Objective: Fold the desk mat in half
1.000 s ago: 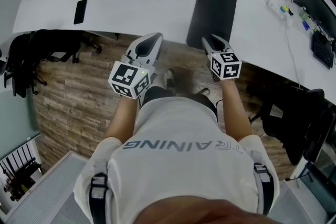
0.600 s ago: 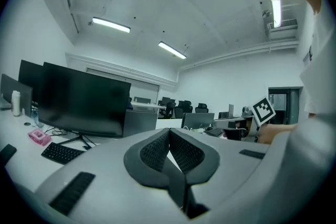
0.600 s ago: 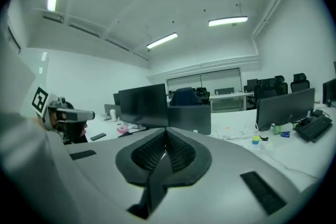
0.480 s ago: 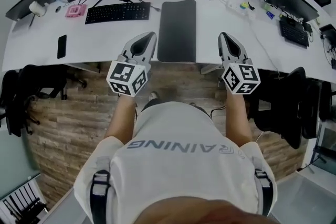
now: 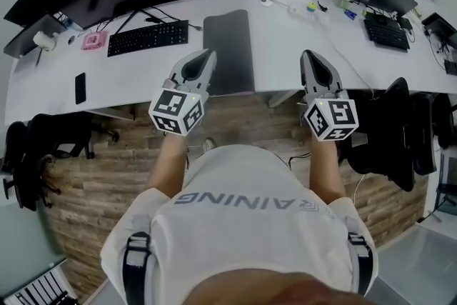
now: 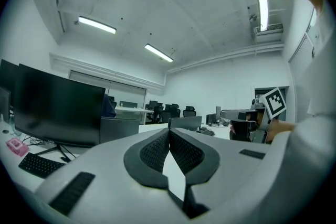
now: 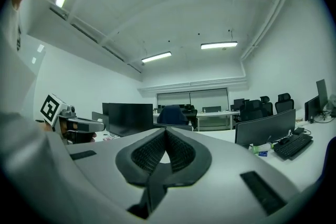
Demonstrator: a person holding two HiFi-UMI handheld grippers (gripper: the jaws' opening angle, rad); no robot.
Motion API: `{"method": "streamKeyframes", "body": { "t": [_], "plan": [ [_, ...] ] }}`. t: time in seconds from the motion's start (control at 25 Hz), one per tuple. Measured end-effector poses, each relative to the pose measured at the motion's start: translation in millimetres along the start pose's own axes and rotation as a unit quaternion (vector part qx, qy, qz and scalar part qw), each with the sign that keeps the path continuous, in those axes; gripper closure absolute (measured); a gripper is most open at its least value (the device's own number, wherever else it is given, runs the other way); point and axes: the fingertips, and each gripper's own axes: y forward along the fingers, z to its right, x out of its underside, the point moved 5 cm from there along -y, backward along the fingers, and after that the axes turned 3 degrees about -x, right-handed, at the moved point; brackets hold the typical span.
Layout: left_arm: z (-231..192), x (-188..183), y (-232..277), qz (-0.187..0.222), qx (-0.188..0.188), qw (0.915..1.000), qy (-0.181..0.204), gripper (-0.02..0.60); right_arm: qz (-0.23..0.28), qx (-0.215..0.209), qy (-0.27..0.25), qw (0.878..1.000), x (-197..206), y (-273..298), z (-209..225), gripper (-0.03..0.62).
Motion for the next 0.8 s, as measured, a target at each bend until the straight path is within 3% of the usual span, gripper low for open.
{"method": "streamKeyframes", "body": {
  "t": [0.8],
  "plan": [
    [1.4,7.7,-3.1,-0.010,-0.005,0.9999,-0.008,0.554,-0.026,-0.036,0.025,0.999,24.0,14.7,-13.6,0.571]
  ]
}}
